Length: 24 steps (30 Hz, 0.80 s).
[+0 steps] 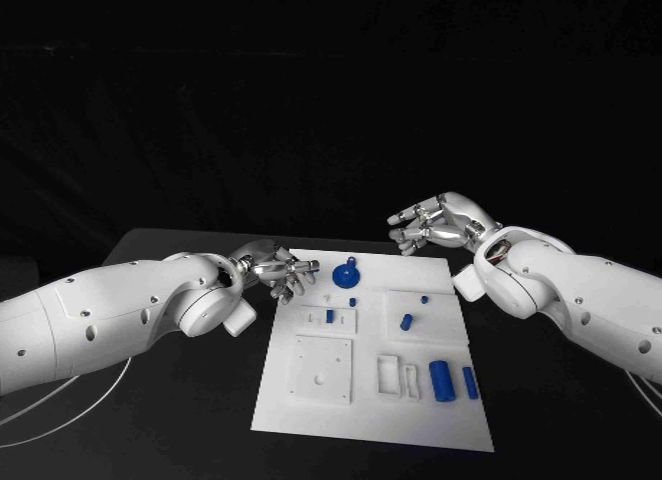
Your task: Assemble the parts on the task board
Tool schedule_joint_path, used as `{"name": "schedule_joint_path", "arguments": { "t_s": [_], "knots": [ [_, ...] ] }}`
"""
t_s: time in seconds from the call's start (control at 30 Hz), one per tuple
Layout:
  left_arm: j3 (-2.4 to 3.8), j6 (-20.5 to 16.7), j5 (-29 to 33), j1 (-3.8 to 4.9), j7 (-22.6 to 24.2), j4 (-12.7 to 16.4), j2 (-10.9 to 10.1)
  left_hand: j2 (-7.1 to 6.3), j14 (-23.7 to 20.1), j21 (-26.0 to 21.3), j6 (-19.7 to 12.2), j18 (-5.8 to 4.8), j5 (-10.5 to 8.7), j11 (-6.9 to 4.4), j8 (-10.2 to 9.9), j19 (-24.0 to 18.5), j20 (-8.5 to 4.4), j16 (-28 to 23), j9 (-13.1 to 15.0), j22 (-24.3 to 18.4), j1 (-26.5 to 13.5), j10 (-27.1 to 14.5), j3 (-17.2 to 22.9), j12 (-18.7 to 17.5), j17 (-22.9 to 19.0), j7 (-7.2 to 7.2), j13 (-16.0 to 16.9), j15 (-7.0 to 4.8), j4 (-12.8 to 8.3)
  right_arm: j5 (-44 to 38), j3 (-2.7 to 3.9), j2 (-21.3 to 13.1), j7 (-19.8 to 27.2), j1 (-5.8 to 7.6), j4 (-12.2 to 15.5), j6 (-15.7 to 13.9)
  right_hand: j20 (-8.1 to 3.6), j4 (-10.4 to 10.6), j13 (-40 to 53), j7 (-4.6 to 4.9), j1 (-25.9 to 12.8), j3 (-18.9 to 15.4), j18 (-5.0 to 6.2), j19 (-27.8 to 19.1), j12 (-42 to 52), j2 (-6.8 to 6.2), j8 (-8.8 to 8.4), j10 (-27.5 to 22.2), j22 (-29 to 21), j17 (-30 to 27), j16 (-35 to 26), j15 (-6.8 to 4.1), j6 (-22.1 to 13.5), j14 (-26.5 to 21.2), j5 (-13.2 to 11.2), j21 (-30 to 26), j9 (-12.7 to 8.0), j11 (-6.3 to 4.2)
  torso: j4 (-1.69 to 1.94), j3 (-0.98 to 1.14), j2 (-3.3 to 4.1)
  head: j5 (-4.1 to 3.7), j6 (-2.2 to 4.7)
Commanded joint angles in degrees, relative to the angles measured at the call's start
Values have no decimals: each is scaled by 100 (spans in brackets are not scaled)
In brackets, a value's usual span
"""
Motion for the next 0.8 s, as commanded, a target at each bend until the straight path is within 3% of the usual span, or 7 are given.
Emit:
{"name": "schedule_joint_path", "arguments": {
  "t_s": [0.03,0.1,0.13,0.17,0.27,0.37,0.8],
  "knots": [
    [5,426,778,0,756,78,-31,57,-57,10,28,-59,44,-27,19,-52,-4,34,15,117,-51,254,775,-18,9,-5,17,-2,-869,-972,0,-31,-195,-48,193,10,-458,24,544,-39,170,-514,-416,64,418,100,-26,96,477,1422,890,-231,91,-248,95,654,-10,-104,-5,4,6,10,72],
    [5,573,991,-2,937,128,-59,82,-60,18,29,-59,36,-28,18,-57,-6,45,11,117,-93,253,782,-13,11,-3,27,-4,-934,-1216,-2,-44,-283,-90,343,-16,-460,-18,883,-60,197,-586,-315,213,795,93,0,241,680,1925,1345,-315,82,-116,19,955,8,-162,-2,5,4,14,87],
    [5,646,1082,-3,1012,151,-70,89,-62,21,30,-59,36,-28,18,-57,-7,47,9,116,-108,252,783,-12,11,-3,30,-5,-953,-1337,-3,-48,-330,-110,414,-32,-500,-46,1377,-60,192,-664,-305,281,1276,62,8,107,918,2490,1871,-370,53,-193,26,1281,10,-190,-1,6,3,14,101],
    [5,717,1162,-4,1074,173,-79,108,-72,23,28,-60,33,-27,18,-65,-4,46,5,115,-139,251,783,-17,8,-4,33,-3,-996,-1452,-4,-50,-379,-130,483,-54,-523,-86,2269,-63,197,-681,-304,56,2029,161,55,-473,1305,3315,2556,-394,39,-576,53,1726,28,-181,-1,5,1,10,108],
    [4,919,1344,-10,1221,239,-100,125,-79,27,25,-57,29,-26,18,-70,-3,50,0,116,-162,249,784,-26,8,-2,34,-2,-1033,-1761,-8,-51,-517,-181,679,-124,-491,-157,3787,-42,107,-710,-174,-523,3326,240,-6,-925,2337,4303,3429,-395,-49,-836,-3,2870,11,-153,-5,5,0,-2,119],
    [4,1101,1462,-19,1337,313,-117,132,-81,28,24,-56,22,-25,17,-74,-2,53,-2,116,-173,248,783,-28,9,-1,36,-1,-1041,-2015,-14,-50,-636,-227,872,-193,-448,-160,4464,-37,102,-744,-37,-872,3644,221,-4,-1075,3040,4664,3820,-370,-75,-908,-54,3499,13,-129,-3,8,6,-11,134],
    [4,1591,1354,-43,1548,379,-111,180,-113,45,-3,-51,-32,-22,23,-103,7,82,35,118,-194,237,771,-46,16,4,48,7,-1122,-2356,-28,-51,-732,-321,1327,-589,-425,-157,5521,-53,98,-782,25,-735,4422,177,-11,-766,3855,5079,4339,-356,-77,-768,-119,3717,11,-111,-3,13,11,-78,157]
  ]
}}
